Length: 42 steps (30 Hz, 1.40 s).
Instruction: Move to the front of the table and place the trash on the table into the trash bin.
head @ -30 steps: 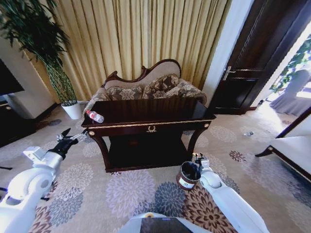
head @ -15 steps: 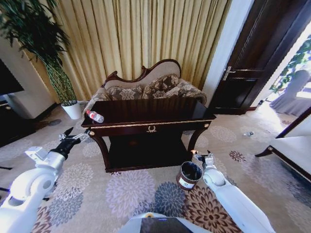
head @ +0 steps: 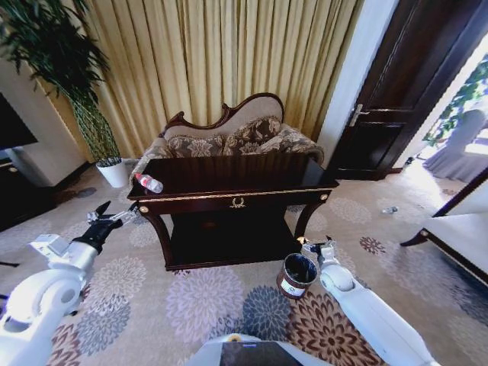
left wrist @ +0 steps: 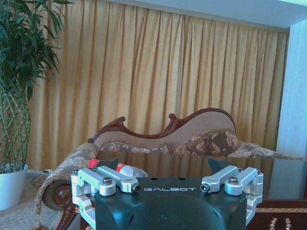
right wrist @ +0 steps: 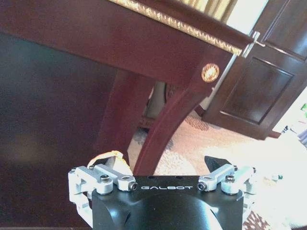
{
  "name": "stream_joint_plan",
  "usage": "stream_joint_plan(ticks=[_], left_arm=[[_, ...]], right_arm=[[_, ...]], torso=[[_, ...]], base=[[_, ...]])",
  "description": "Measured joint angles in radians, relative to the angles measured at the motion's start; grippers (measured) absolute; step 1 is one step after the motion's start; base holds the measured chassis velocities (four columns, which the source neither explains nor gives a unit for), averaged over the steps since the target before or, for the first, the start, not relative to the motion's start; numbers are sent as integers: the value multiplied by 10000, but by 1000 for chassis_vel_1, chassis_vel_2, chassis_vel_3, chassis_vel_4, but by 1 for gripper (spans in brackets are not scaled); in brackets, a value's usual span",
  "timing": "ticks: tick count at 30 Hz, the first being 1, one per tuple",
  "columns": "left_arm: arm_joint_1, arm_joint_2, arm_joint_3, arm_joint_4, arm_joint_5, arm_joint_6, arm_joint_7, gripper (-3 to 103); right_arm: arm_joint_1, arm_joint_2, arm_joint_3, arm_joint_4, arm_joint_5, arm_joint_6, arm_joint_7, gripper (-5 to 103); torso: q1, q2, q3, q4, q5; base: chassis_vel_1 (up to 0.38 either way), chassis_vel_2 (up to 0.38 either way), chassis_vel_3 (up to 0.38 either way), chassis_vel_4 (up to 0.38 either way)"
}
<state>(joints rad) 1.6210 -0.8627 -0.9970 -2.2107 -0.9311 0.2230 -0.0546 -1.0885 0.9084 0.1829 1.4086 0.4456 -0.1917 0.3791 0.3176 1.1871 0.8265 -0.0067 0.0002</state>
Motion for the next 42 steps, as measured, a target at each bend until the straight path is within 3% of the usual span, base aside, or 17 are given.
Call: stream_joint_plan(ticks=[13, 20, 23, 26, 28, 31, 42], left_arm=[[198, 66, -235, -142, -74, -13, -10, 100], [64, -4, -263, -228, -64, -208, -261, 100], [-71, -12, -503, -435, -60, -206, -300, 100], [-107, -7, -546, -464, -50, -200, -300, 100], [-254, 3, -680, -633, -110, -67, -395, 100], [-337, -31, -735, -791, -238, 4, -498, 100], [-463, -49, -382, -309, -219, -21, -453, 100]], right_arm=[[299, 389, -183, -638, -261, -93, 49, 100], [-154, -86, 330, 1792, 640, 252, 196, 100], [-525, -611, 985, 4060, 2033, 83, 266, 100], [-607, -689, 1182, 4588, 2382, 1, 302, 100], [-847, -993, 1890, 6146, 3422, -227, 348, 100], [-1015, -1203, 2346, 6867, 3962, -336, 267, 100], [-1091, -1091, 2701, 7034, 3893, -227, -157, 100]], torso=[[0, 0, 0, -2, 3], [0, 0, 0, -2, -2], [0, 0, 0, -1, 0], [-1, 0, 0, 0, 1], [-1, 1, -1, -2, -2], [-1, 1, -1, -3, -2], [-1, 0, 0, -1, 2]], base=[[0, 0, 0, 0], [0, 0, 0, 0], [0, 0, 0, 0], [0, 0, 0, 0], [0, 0, 0, 0], [0, 0, 0, 0], [0, 0, 0, 0]])
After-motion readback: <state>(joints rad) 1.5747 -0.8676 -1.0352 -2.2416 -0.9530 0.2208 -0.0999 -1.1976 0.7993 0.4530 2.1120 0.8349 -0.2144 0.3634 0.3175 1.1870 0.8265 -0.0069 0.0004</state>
